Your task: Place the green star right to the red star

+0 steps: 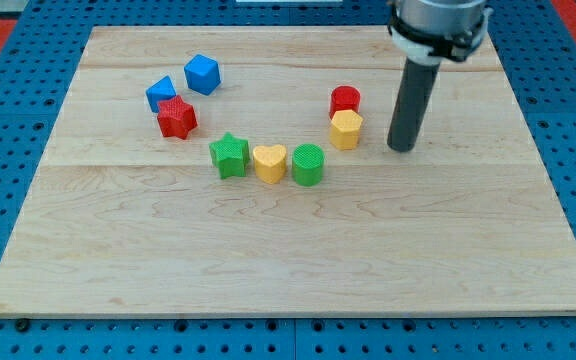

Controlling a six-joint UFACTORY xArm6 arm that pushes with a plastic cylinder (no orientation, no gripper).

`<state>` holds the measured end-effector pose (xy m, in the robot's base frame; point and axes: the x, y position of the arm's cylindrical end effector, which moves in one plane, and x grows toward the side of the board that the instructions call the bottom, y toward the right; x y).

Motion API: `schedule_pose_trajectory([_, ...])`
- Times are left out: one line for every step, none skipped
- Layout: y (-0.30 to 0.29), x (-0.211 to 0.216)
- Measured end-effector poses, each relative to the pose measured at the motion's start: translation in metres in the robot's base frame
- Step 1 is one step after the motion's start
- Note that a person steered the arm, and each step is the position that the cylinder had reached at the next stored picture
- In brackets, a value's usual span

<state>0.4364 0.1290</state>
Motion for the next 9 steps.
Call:
schedule_pose_trajectory([-0.012, 0.047])
schedule_pose_trajectory([-0.059, 0.056])
schedule_pose_trajectory([-0.095, 0.056])
schedule_pose_trajectory([-0.119, 0.052])
schedule_pose_trajectory([-0.147, 0.048])
schedule_pose_trajectory([-0.177, 0.044])
schedule_pose_trajectory([-0.188, 0.026])
schedule_pose_trajectory([-0.197, 0.009])
schedule_pose_trajectory([-0.208, -0.006])
